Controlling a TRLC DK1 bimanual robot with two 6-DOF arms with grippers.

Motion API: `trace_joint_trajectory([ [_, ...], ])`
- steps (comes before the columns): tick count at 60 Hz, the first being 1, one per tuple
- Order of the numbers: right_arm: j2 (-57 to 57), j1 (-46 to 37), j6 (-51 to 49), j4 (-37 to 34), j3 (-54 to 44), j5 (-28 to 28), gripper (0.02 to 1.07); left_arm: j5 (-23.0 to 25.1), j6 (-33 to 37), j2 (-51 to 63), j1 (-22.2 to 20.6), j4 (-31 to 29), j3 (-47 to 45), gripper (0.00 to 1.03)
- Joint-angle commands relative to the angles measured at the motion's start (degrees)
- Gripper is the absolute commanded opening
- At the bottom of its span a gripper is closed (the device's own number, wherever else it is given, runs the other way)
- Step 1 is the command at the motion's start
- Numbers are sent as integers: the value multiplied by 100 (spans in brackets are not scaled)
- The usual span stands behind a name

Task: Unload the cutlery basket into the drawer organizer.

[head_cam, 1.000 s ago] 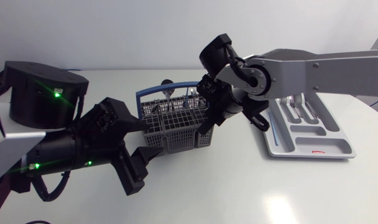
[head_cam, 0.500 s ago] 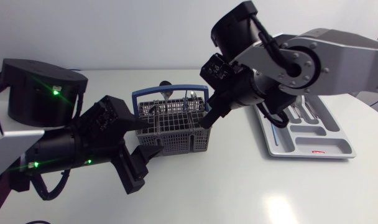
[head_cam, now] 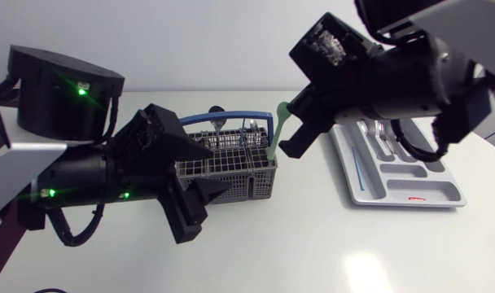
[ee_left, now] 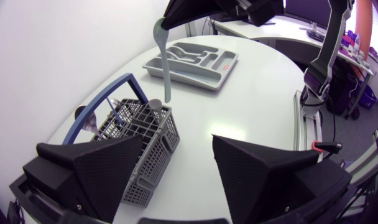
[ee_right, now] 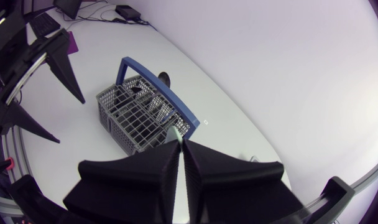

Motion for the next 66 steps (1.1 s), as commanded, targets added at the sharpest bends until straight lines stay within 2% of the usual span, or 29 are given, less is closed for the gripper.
trace_joint_trajectory([
  [1, -340, 83, -132, -89, -233, -205, 13, 323, -200, 163, 93, 64, 290, 93],
  [6, -613, 101, -149, -89, -347, -434, 13, 771, -270, 268, 190, 64, 386, 93],
  [20, -1228, 154, -26, -344, -497, -1181, 13, 1501, -314, 611, 331, -85, 685, 93],
  [28, -1377, 171, 53, -440, -532, -1550, 13, 2098, -420, 778, 498, -191, 914, 93],
  [42, -1527, 154, 141, -493, -549, -2130, 13, 2643, -411, 963, 506, -472, 1125, 92],
  [51, -1509, 101, 228, -484, -488, -2438, 13, 2705, -358, 1042, 454, -639, 1177, 91],
  [59, -1483, 74, 281, -484, -417, -2543, 13, 2757, -323, 1086, 427, -692, 1177, 83],
  [66, -1465, -13, 281, -476, -365, -2649, 13, 2924, -314, 1086, 436, -735, 1169, 62],
])
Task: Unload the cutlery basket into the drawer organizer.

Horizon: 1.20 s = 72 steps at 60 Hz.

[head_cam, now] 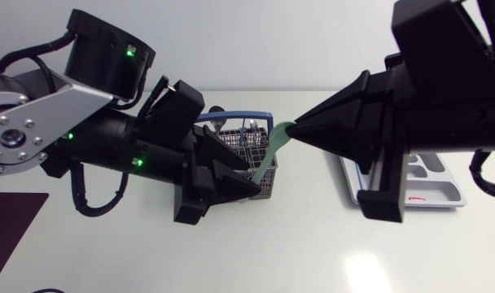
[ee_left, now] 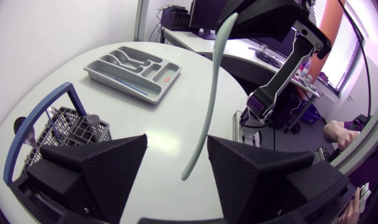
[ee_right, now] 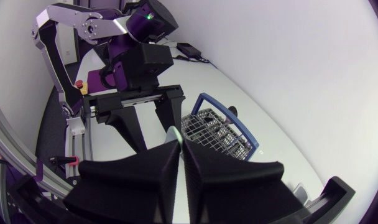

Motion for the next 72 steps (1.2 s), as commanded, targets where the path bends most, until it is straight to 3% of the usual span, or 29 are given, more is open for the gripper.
trace_joint_trajectory([
  [1, 8, -83, 117, -10, 55, -89, 13, 206, 29, 69, -25, -78, 192, 59],
  [5, 8, -110, 117, -19, 64, -124, 13, 258, 38, 78, -34, -104, 183, 52],
  [13, 26, -163, 117, -1, 73, -133, 13, 443, 82, 131, -16, -227, 244, 17],
  [53, 96, -453, 311, 192, 2, -441, 15, 794, 328, 61, 1, -499, 288, 10],
  [56, 87, -514, 363, 219, -15, -441, 28, 786, 328, 61, 36, -499, 306, 9],
  [61, 52, -593, 469, 227, -33, -432, 78, 654, 328, 52, 80, -456, 315, 9],
  [64, 17, -628, 539, 227, -50, -423, 97, 531, 319, 34, 80, -429, 306, 9],
  [72, -80, -839, 996, 342, -156, -309, 101, 21, 222, -19, 80, -218, 306, 9],
])
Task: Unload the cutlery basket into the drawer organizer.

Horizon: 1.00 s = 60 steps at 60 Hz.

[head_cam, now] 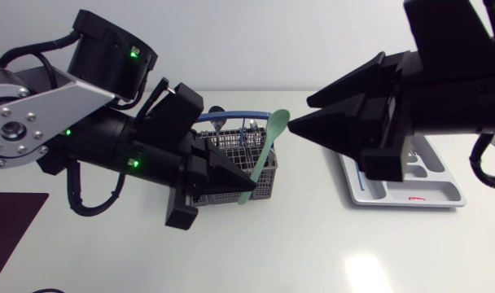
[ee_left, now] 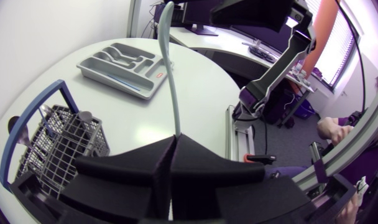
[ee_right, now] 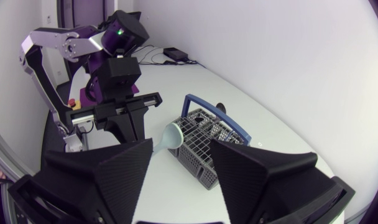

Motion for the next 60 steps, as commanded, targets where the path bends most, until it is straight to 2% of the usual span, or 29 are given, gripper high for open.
trace_joint_trajectory([
  [1, -104, -214, 496, 130, -163, 45, 101, -268, -128, -75, 26, 226, 177, 9],
  [9, 2, -452, 918, 165, -321, 19, 100, -1173, -479, -93, -132, 762, 107, 9],
  [14, 54, -531, 1050, 217, -338, 10, 96, -1789, -594, -111, -308, 1008, 71, 9],
  [23, 450, -548, 1138, 174, -136, -25, 94, -2483, -901, 30, -405, 1281, 133, 9],
  [42, 1434, -364, 1498, 683, 312, -87, 92, -2834, -1191, 373, -537, 1386, 247, 9],
  [50, 1847, -311, 1621, 841, 549, -175, 79, -2834, -1270, 478, -458, 1509, 282, 9],
  [57, 2199, -329, 1709, 894, 752, -210, 78, -2834, -1297, 514, -396, 1579, 300, 9],
  [60, 2339, -355, 1753, 903, 848, -254, 72, -2834, -1323, 514, -387, 1623, 300, 9],
])
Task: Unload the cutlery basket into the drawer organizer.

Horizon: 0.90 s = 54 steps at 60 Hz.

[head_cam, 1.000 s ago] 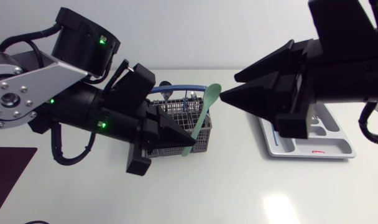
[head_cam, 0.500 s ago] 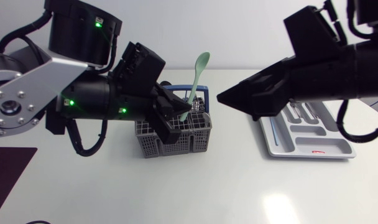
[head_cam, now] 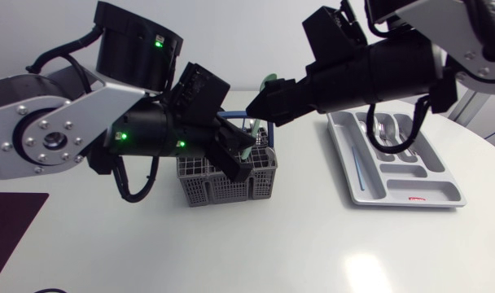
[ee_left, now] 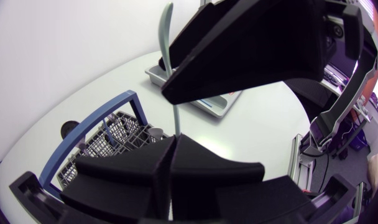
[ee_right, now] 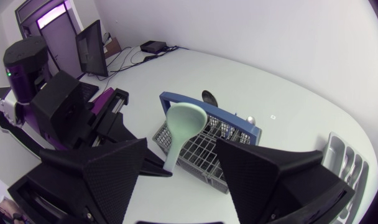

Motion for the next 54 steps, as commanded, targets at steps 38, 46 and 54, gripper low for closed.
trace_joint_trajectory([
  [38, 481, 36, 346, 472, 234, -72, 15, -74, -279, 184, 195, 359, 133, 10],
  [46, 481, 45, 328, 472, 217, -72, 12, -118, -297, 184, 195, 368, 169, 11],
  [54, 437, 45, 285, 472, 181, -63, 12, -144, -297, 175, 160, 368, 177, 15],
])
